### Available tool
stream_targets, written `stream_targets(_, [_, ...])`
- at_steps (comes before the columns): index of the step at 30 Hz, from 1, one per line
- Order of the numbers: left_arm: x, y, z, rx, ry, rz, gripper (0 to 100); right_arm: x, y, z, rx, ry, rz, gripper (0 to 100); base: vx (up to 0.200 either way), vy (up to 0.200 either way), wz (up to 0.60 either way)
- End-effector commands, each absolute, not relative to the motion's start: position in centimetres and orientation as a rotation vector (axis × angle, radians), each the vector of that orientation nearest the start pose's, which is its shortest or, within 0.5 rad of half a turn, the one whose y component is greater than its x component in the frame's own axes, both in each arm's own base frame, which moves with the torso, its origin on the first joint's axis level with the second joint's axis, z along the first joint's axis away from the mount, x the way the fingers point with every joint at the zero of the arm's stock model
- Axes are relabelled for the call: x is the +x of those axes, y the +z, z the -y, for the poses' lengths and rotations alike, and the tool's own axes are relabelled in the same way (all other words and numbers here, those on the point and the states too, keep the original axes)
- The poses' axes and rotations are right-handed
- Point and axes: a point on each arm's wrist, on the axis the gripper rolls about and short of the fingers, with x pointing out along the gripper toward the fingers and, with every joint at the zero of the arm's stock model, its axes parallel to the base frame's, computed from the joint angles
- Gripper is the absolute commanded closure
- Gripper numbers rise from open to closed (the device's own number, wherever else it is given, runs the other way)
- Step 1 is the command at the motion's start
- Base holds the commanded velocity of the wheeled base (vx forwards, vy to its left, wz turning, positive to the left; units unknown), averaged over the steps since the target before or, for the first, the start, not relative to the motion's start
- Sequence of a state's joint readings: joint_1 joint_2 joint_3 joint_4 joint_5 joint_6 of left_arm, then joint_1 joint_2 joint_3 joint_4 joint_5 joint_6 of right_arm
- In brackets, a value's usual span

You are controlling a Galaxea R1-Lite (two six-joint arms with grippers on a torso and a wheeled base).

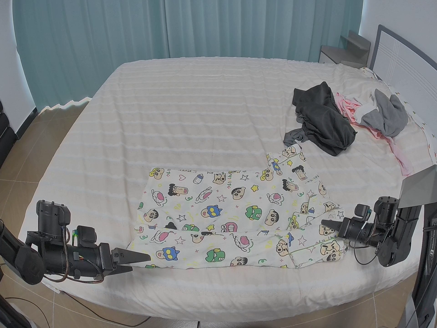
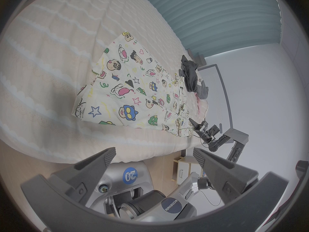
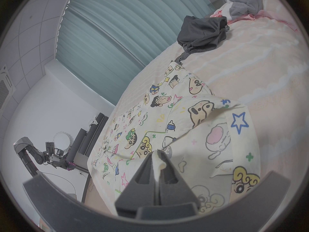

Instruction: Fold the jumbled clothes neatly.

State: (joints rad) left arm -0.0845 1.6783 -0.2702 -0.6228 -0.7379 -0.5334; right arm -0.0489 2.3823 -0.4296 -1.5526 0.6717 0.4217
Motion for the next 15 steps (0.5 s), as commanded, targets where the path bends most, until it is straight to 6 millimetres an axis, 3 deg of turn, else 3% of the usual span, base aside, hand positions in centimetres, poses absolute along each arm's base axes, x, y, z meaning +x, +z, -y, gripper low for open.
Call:
stream_targets(1, [20.1,6.9,3.2,-0.738,-0.561,-0.967,0,31.4,-2.0,0.1,0.541,0.531,-0.491,100,0.000,0.000,0.00])
stream_targets(4, [20.1,6.9,3.2,-0.738,-0.561,-0.967,0,31.4,-2.1,0.1,0.543,0.529,-0.494,100,0.000,0.000,0.00])
stream_targets(5, [20.1,6.9,3.2,-0.738,-0.561,-0.967,0,31.4,-2.1,0.1,0.543,0.529,-0.494,0,0.000,0.000,0.00])
stream_targets(11, [20.3,7.0,3.3,-0.737,-0.564,-0.963,0,31.0,-1.8,0.3,0.548,0.522,-0.493,0,0.000,0.000,0.00])
stream_targets(15, [20.3,7.1,3.3,-0.737,-0.565,-0.960,0,30.4,0.6,1.0,0.542,0.512,-0.436,0,0.000,0.000,0.00])
